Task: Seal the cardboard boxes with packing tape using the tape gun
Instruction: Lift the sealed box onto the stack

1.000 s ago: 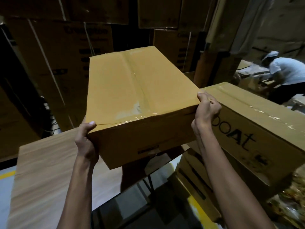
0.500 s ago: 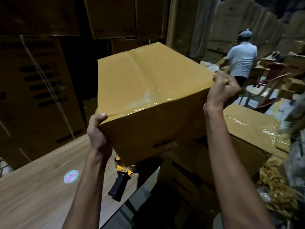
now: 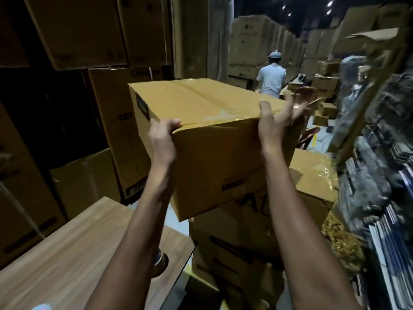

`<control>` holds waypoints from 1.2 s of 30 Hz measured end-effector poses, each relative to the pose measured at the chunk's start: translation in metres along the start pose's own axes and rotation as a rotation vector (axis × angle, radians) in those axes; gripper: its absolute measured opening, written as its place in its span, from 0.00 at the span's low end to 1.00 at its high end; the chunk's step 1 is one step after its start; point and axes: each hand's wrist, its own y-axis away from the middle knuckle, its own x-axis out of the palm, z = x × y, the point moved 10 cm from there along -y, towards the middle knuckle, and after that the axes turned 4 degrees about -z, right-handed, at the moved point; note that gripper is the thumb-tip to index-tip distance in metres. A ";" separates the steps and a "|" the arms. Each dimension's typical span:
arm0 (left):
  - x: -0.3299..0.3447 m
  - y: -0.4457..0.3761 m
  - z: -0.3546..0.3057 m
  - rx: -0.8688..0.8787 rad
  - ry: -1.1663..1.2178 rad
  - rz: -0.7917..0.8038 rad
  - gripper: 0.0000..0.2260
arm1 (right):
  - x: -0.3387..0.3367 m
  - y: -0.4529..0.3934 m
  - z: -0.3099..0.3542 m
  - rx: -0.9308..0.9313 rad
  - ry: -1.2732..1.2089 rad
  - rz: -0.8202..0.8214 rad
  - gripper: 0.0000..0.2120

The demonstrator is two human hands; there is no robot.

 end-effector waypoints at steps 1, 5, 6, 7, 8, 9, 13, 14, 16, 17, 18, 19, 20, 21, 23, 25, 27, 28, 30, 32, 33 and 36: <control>0.017 0.000 -0.006 0.019 -0.018 -0.005 0.19 | 0.009 0.003 0.005 -0.013 0.015 0.056 0.34; 0.068 0.036 -0.035 0.060 -0.107 -0.098 0.42 | 0.012 0.041 0.023 -0.138 0.017 0.135 0.28; 0.078 0.044 -0.039 0.103 -0.089 -0.094 0.36 | 0.006 0.049 0.027 -0.182 -0.037 0.122 0.28; 0.084 0.048 -0.039 0.145 -0.066 -0.094 0.29 | 0.000 0.056 0.030 -0.212 -0.084 0.110 0.29; 0.090 0.051 -0.040 0.175 -0.057 -0.100 0.24 | -0.007 0.060 0.031 -0.245 -0.103 0.086 0.30; 0.091 0.051 -0.035 0.190 -0.096 -0.132 0.19 | -0.012 0.061 0.030 -0.267 -0.087 0.082 0.32; 0.097 0.054 -0.009 0.349 -0.233 -0.214 0.12 | -0.027 0.049 0.016 -0.342 0.051 0.112 0.36; 0.096 0.054 0.002 0.367 -0.240 -0.245 0.14 | -0.029 0.044 0.012 -0.362 0.069 0.114 0.35; 0.080 0.051 0.037 0.265 -0.240 -0.354 0.22 | -0.035 0.041 0.007 -0.421 0.098 0.097 0.31; 0.066 0.047 0.064 0.144 -0.226 -0.426 0.29 | -0.036 0.042 0.005 -0.447 0.098 0.082 0.30; 0.053 0.045 0.093 -0.038 -0.188 -0.488 0.36 | -0.039 0.043 0.005 -0.469 0.091 0.063 0.28; 0.045 0.046 0.121 -0.226 -0.117 -0.520 0.44 | -0.041 0.046 0.006 -0.488 0.077 0.041 0.26; 0.043 0.047 0.144 -0.369 -0.035 -0.507 0.48 | -0.043 0.049 0.008 -0.515 0.058 0.019 0.25; 0.047 0.045 0.161 -0.452 0.049 -0.446 0.49 | -0.046 0.052 0.012 -0.553 0.038 0.003 0.22; 0.062 0.044 0.168 -0.479 0.167 -0.331 0.41 | -0.052 0.055 0.020 -0.642 0.021 -0.031 0.19; 0.074 0.047 0.164 -0.461 0.174 -0.281 0.43 | -0.060 0.046 0.023 -0.677 0.020 -0.046 0.17; 0.090 0.054 0.163 -0.473 0.129 -0.227 0.50 | -0.072 0.029 0.024 -0.685 0.047 -0.067 0.18; 0.099 0.059 0.164 -0.495 0.124 -0.198 0.54 | -0.078 0.022 0.027 -0.699 0.064 -0.071 0.18; 0.119 0.069 0.165 -0.531 0.141 -0.138 0.59 | -0.088 0.016 0.036 -0.717 0.094 -0.076 0.16; 0.138 0.076 0.163 -0.535 0.131 -0.078 0.55 | -0.097 0.014 0.038 -0.677 0.180 -0.143 0.12; 0.148 0.080 0.164 -0.540 0.120 -0.041 0.52 | -0.100 0.016 0.037 -0.630 0.257 -0.190 0.10; 0.171 0.090 0.172 -0.546 0.068 0.039 0.52 | -0.098 0.026 0.021 -0.533 0.540 -0.318 0.14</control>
